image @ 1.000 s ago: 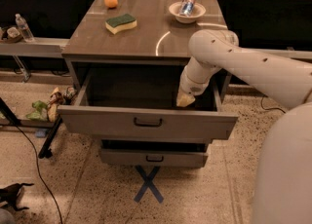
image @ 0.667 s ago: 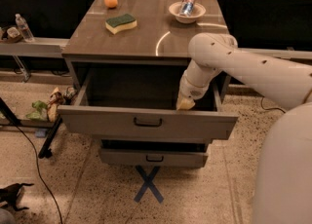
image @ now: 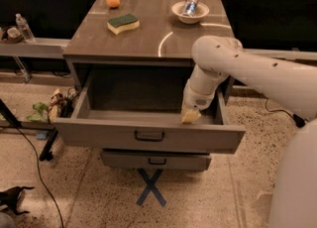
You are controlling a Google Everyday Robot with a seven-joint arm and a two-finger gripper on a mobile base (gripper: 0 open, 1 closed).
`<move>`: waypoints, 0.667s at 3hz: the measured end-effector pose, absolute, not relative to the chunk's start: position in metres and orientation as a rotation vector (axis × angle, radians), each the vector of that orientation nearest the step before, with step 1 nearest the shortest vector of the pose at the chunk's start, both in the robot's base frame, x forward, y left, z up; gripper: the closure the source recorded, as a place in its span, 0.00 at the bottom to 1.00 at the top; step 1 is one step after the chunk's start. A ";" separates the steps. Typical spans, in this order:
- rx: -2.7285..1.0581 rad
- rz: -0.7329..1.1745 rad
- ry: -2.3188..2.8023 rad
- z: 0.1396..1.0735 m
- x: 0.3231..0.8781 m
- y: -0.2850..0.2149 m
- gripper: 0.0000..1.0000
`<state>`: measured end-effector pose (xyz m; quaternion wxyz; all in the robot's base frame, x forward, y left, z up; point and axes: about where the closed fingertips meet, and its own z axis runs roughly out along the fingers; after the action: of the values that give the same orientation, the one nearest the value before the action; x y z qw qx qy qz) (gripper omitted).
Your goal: Open top drawer
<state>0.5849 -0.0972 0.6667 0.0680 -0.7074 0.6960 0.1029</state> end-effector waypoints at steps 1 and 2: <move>-2.171 0.406 2.091 0.669 0.550 -0.092 1.00; -2.127 0.393 2.070 0.679 0.557 -0.097 1.00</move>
Offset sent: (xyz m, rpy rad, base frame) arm 0.0058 -0.0076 0.0426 0.1065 -0.0806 -0.0291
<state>0.5573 -0.0970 0.6794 0.0738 -0.7085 0.6895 0.1308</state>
